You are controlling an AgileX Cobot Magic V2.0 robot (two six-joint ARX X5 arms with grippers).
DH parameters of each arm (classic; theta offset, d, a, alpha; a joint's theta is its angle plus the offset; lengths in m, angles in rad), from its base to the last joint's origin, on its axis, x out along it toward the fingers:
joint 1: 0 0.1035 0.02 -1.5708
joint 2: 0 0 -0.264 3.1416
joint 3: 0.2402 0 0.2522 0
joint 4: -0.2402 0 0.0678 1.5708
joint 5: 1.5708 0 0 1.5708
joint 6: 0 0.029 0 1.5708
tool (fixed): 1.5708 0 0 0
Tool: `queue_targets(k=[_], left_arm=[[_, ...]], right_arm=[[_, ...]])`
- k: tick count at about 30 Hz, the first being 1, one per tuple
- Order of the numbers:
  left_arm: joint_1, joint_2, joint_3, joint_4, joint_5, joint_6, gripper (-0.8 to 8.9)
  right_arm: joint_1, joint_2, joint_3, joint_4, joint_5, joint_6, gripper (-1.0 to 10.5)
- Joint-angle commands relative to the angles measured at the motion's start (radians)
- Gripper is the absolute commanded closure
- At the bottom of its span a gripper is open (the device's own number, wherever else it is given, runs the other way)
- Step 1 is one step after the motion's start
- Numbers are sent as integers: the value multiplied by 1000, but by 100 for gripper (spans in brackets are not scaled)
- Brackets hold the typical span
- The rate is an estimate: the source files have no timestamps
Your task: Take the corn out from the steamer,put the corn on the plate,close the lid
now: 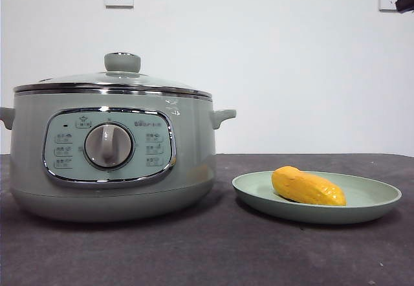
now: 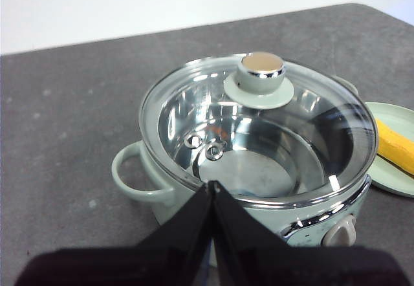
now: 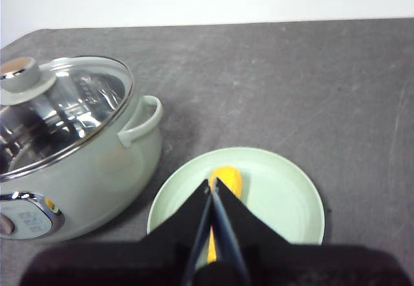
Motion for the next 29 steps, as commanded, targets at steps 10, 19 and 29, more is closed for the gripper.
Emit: queue_targets(k=[10,19,29], left_arm=[[-4,-2,0,-50,-2,-25,817],[-2,-9,0,-53,-5,45,817],[191,-200,-122,84,5,125,817]], right_arm=[[0,13,-11,1,2,26,942],[0,14,-11,1,2,26,941],[0,14,-11,-2,2,26,941]])
